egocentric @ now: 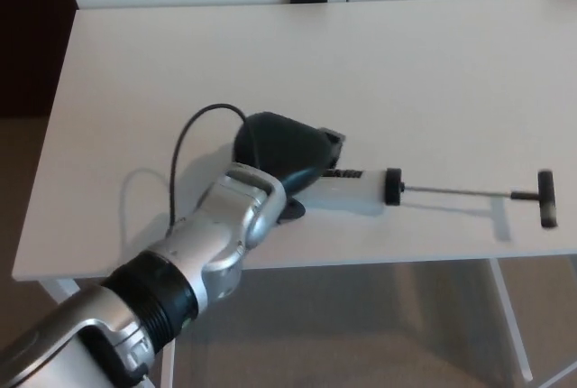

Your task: The robot walks towards a desk on which an air pump is kept in the middle. It lifts it up and holds it with its left hand and uses its right hand to compress it by pushing its handle inwards.

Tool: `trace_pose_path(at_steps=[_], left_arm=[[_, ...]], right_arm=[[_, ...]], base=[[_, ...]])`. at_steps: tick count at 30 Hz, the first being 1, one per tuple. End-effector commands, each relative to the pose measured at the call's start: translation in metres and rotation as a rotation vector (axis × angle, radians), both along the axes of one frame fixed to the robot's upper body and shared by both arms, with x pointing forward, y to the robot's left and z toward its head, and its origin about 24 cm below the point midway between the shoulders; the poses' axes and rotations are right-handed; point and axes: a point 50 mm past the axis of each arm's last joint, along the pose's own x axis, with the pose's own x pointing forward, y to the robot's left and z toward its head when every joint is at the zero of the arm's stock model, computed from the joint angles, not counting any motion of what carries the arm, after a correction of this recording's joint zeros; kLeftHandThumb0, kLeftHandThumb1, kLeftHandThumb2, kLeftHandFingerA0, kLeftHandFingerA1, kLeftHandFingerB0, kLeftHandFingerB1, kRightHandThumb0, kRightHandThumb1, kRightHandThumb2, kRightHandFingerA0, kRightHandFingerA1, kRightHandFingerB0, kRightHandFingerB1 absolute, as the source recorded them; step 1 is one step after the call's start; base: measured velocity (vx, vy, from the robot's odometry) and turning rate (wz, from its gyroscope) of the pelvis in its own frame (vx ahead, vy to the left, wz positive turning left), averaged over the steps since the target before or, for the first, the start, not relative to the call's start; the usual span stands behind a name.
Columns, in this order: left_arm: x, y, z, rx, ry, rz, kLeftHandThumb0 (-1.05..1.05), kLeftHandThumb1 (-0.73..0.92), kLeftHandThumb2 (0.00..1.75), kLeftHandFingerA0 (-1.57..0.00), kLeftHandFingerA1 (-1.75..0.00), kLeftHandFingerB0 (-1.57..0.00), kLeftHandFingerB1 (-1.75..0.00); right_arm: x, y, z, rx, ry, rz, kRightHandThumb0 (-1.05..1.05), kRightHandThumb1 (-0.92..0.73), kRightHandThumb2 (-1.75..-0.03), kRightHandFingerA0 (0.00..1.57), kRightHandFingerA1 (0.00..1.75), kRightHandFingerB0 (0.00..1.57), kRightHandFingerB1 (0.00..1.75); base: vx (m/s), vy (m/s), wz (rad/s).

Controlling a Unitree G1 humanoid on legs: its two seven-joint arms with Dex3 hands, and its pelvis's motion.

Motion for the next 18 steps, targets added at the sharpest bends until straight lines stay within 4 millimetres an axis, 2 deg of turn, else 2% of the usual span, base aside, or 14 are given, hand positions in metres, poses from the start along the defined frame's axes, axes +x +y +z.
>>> trace_pose_path(at_steps=[1,2,5,6,10,11,14,15,16,17,18], left_arm=[[0.02,0.051,0.015,-0.474,0.391,0.228,-0.1,0.78,0.62,-0.67,-1.68,-0.58,-1.44],[0.022,0.057,0.019,-0.48,0.379,0.234,-0.07,0.77,0.65,-0.76,-1.57,-0.61,-1.39],[0.024,0.069,0.024,-0.478,0.346,0.234,-0.11,0.79,0.67,-0.79,-1.57,-0.65,-1.34],[0.025,0.073,0.025,-0.483,0.34,0.236,-0.1,0.78,0.65,-0.79,-1.63,-0.64,-1.4],[0.025,0.084,0.025,-0.492,0.336,0.241,-0.14,0.76,0.64,-0.79,-1.62,-0.63,-1.37],[0.025,0.087,0.025,-0.49,0.341,0.25,-0.12,0.76,0.63,-0.76,-1.61,-0.67,-1.44],[0.025,0.09,0.025,-0.489,0.35,0.26,-0.12,0.76,0.63,-0.76,-1.61,-0.67,-1.44],[0.026,0.092,0.025,-0.483,0.348,0.258,-0.11,0.77,0.64,-0.78,-1.63,-0.64,-1.43],[0.026,0.093,0.026,-0.478,0.346,0.256,-0.11,0.77,0.64,-0.78,-1.63,-0.64,-1.43],[0.026,0.094,0.028,-0.472,0.346,0.253,-0.11,0.77,0.64,-0.77,-1.62,-0.62,-1.42],[0.026,0.096,0.029,-0.469,0.347,0.25,-0.11,0.77,0.64,-0.77,-1.62,-0.62,-1.42]], right_arm=[[0.004,-0.015,0.082,0.022,-0.331,-0.054,-0.46,-0.63,-0.61,1.0,0.52,0.76,0.46],[0.006,-0.014,0.094,0.019,-0.377,-0.045,-0.41,-0.65,-0.6,0.95,0.55,0.74,0.47],[0.011,-0.012,0.117,-0.007,-0.472,-0.014,-0.4,-0.66,-0.61,0.94,0.54,0.74,0.46],[0.015,-0.013,0.122,-0.018,-0.499,-0.009,-0.43,-0.66,-0.61,0.96,0.51,0.76,0.46],[0.024,-0.016,0.133,-0.028,-0.538,-0.011,-0.45,-0.67,-0.61,0.95,0.53,0.73,0.46],[0.03,-0.019,0.135,-0.043,-0.533,-0.013,-0.57,-0.69,-0.62,0.8,0.43,0.66,0.4],[0.038,-0.022,0.138,-0.064,-0.521,-0.017,-0.57,-0.69,-0.62,0.8,0.43,0.66,0.4],[0.044,-0.023,0.139,-0.092,-0.515,-0.006,-0.66,-0.73,-0.63,0.49,0.36,0.43,0.35],[0.048,-0.024,0.14,-0.113,-0.511,0.0,-0.66,-0.73,-0.63,0.49,0.36,0.43,0.35],[0.058,-0.025,0.144,-0.15,-0.505,0.008,-0.77,-0.76,-0.63,0.3,0.36,0.26,0.33],[0.065,-0.026,0.146,-0.175,-0.501,0.01,-0.77,-0.76,-0.63,0.3,0.36,0.26,0.33]], base=[[0.0,0.0,0.0],[0.0,0.0,0.0],[0.0,0.0,0.0],[0.0,0.0,0.0],[0.0,0.0,0.0],[0.0,0.0,0.0],[0.0,0.0,0.0],[0.0,0.0,0.0],[0.0,0.0,0.0],[0.0,0.0,0.0],[0.0,0.0,0.0]])
